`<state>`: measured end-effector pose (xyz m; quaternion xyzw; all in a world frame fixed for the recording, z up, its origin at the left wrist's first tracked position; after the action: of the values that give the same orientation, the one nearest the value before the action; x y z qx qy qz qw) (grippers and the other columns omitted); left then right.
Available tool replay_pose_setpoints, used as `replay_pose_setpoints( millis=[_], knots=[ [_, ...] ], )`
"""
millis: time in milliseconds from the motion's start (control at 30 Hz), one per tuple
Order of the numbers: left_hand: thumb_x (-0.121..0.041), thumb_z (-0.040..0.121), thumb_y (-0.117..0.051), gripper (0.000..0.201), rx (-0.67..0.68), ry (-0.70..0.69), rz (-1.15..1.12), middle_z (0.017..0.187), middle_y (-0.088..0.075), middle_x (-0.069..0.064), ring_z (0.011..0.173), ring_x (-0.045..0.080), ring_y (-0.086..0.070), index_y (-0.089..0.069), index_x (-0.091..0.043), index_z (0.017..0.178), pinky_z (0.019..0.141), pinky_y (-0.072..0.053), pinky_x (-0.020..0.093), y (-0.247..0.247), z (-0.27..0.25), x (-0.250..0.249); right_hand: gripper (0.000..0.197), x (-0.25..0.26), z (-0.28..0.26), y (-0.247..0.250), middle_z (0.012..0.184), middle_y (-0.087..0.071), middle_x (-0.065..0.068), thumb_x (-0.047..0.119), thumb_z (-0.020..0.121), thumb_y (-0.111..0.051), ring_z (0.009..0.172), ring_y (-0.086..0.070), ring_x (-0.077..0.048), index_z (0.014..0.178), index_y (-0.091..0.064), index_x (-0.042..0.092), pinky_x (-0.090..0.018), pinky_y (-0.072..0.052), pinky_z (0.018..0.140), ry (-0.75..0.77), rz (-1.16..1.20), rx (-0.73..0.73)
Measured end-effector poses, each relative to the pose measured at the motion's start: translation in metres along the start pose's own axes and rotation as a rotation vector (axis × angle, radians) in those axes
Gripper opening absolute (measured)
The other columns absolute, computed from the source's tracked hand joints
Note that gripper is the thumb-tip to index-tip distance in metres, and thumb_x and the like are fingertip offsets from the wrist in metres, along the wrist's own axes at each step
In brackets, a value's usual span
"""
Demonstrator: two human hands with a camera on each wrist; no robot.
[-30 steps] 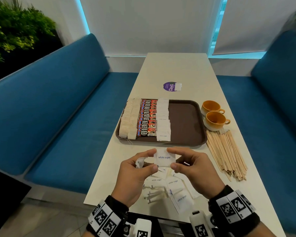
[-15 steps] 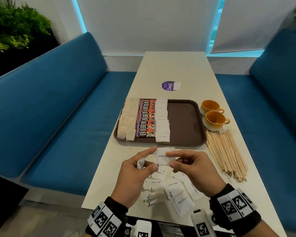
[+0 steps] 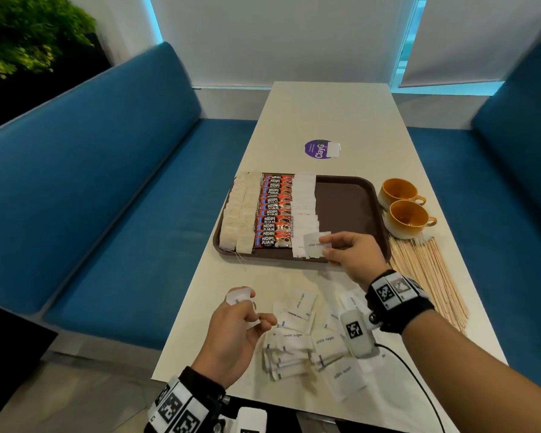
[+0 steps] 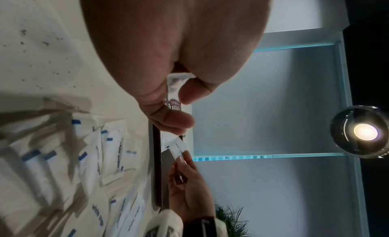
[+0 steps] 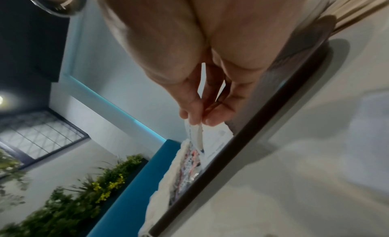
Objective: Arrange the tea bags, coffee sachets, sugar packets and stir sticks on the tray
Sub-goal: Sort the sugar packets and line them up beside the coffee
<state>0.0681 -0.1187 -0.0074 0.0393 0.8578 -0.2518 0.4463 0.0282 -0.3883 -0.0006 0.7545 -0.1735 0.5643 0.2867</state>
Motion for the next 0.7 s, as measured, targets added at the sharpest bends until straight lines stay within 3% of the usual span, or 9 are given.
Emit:
replay_pose_setpoints(
  millis=[100,200,333,400,600,700],
  knots=[
    [0.013,0.093,-0.039,0.022,0.024,0.01,-0.001,0.085,-0.043,0.013,0.066,0.032,-0.061,-0.05,-0.001,0.107,0.057,-0.048,0.031,0.0,0.003,0.004,0.017,-0.013,0.023,-0.005,0.093,-0.078,-0.006,0.005,0.087,-0.078,0.092,-0.075,-0.026,0.095,-0.08,0.019,-0.031,-0.062,0.084,-0.027,-0.11,-0.019],
    [0.011,0.096,-0.044,0.02,0.038,0.016,0.015,0.085,-0.047,0.014,0.068,0.035,-0.066,-0.052,0.002,0.112,0.059,-0.054,0.031,-0.001,0.006,0.005,0.016,-0.02,0.035,-0.011,0.088,-0.078,0.0,0.01,0.085,-0.082,0.088,-0.074,-0.019,0.087,-0.08,0.026,-0.03,-0.059,0.087,-0.037,-0.226,-0.013],
    [0.011,0.096,-0.049,0.024,0.056,0.033,0.003,0.094,-0.046,0.016,0.072,0.039,-0.069,-0.053,0.005,0.119,0.065,-0.06,0.036,-0.002,0.008,0.007,0.009,-0.014,0.04,-0.018,0.09,-0.074,0.003,0.015,0.088,-0.08,0.083,-0.067,-0.009,0.09,-0.081,0.024,-0.013,-0.047,0.069,-0.026,-0.364,0.017],
    [0.011,0.096,-0.05,0.024,0.058,0.04,-0.003,0.092,-0.046,0.016,0.074,0.039,-0.069,-0.053,0.003,0.118,0.066,-0.06,0.037,-0.001,0.009,0.009,0.007,-0.012,0.043,-0.024,0.089,-0.07,0.004,0.018,0.09,-0.078,0.079,-0.062,-0.005,0.093,-0.082,0.022,-0.01,-0.042,0.062,-0.022,-0.453,0.044],
    [0.012,0.096,-0.053,0.021,0.062,0.048,-0.001,0.088,-0.05,0.015,0.075,0.039,-0.068,-0.055,0.001,0.114,0.072,-0.061,0.042,-0.002,0.013,0.011,0.007,-0.007,0.049,-0.036,0.084,-0.053,0.013,0.018,0.09,-0.077,0.076,-0.053,-0.005,0.09,-0.083,0.022,-0.019,-0.041,0.068,0.011,-0.599,0.079],
    [0.01,0.096,-0.055,0.022,0.067,0.052,0.015,0.091,-0.053,0.018,0.078,0.041,-0.068,-0.054,0.0,0.116,0.071,-0.06,0.043,0.0,0.014,0.012,0.005,-0.007,0.053,-0.039,0.088,-0.047,0.012,0.021,0.088,-0.081,0.087,-0.052,-0.012,0.085,-0.082,0.025,-0.025,-0.043,0.075,0.011,-0.651,0.082]
  ],
)
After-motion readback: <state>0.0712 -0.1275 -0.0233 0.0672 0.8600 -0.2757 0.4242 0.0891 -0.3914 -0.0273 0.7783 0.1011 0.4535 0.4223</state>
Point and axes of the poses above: each hand's wrist, its own z-axis towards the middle knuckle, its own y-axis out of the back of the hand, x = y × z, the point moved 8 cm from there along z, towards the middle knuckle
